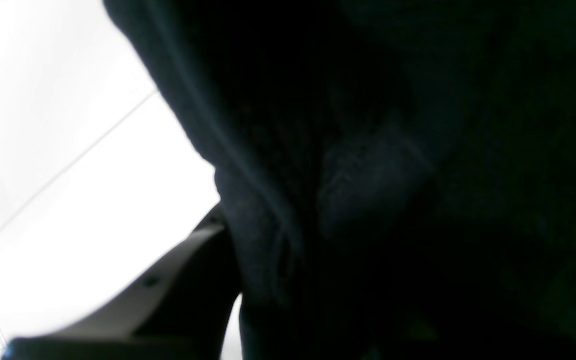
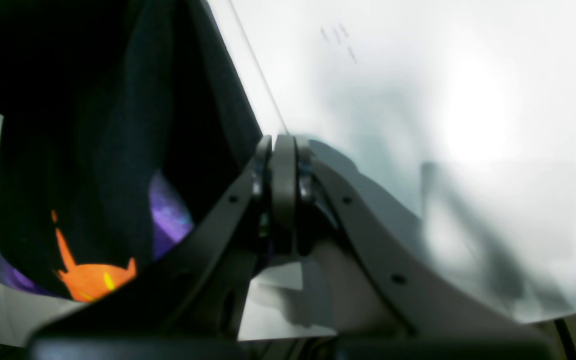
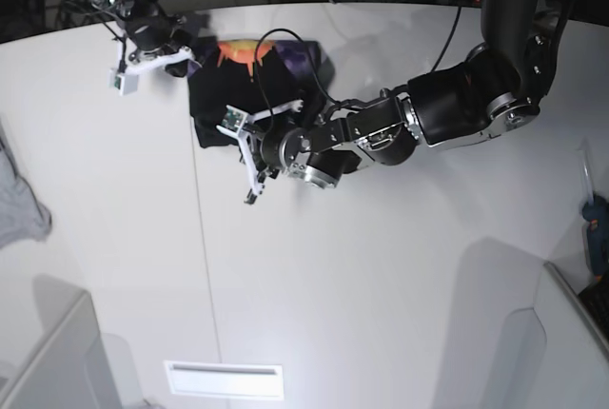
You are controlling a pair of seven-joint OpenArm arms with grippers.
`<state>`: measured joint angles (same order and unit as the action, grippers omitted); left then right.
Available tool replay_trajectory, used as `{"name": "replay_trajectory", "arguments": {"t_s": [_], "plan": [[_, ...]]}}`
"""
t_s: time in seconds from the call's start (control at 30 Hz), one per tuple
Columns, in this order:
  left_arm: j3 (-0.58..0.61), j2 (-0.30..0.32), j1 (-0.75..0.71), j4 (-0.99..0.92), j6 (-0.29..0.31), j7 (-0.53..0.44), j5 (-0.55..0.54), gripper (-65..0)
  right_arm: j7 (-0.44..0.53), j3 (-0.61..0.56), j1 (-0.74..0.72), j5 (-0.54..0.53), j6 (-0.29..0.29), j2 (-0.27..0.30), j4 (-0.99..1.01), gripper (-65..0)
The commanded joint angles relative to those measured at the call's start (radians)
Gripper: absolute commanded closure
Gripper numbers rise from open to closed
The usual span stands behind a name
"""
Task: Fold the T-shirt properly
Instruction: 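Lay the bundle flat and smooth it with the left gripper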
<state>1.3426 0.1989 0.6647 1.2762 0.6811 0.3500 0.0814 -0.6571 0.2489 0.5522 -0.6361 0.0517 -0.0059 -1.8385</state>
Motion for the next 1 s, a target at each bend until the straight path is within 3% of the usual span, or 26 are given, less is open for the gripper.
{"name": "replay_trajectory", "arguments": {"t_s": [0.0, 0.13, 0.3, 0.43, 0.6, 0.97], "plan": [[-0.001, -0.006, 0.019, 0.001, 0.017, 0.056, 0.025, 0.0, 0.012, 0.002, 0.001, -0.009, -0.005, 0.002, -0.013, 0.0], [-0.001, -0.022, 0.03, 0.001, 0.017, 0.06, 0.025, -2.1, 0.012, 0.002, 0.002, -0.009, -0.005, 0.002, -0.013, 0.0], [0.001, -0.029, 0.054, 0.006, 0.017, 0.059, 0.025, -25.3, 0.012, 0.002, 0.007, -0.009, -0.005, 0.002, -0.013, 0.0], [-0.002, -0.046, 0.083, 0.007, 0.017, 0.062, 0.024, -34.6, 0.012, 0.002, 0.007, -0.009, -0.005, 0.002, -0.013, 0.0], [-0.012, -0.046, 0.096, 0.039, 0.017, 0.064, 0.024, -35.4, 0.012, 0.002, 0.007, -0.009, -0.005, 0.002, -0.013, 0.0], [-0.282, -0.06, 0.082, 0.109, 0.017, 0.065, 0.024, -35.4, 0.013, 0.01, 0.009, -0.008, -0.005, 0.004, -0.013, 0.0]]}}
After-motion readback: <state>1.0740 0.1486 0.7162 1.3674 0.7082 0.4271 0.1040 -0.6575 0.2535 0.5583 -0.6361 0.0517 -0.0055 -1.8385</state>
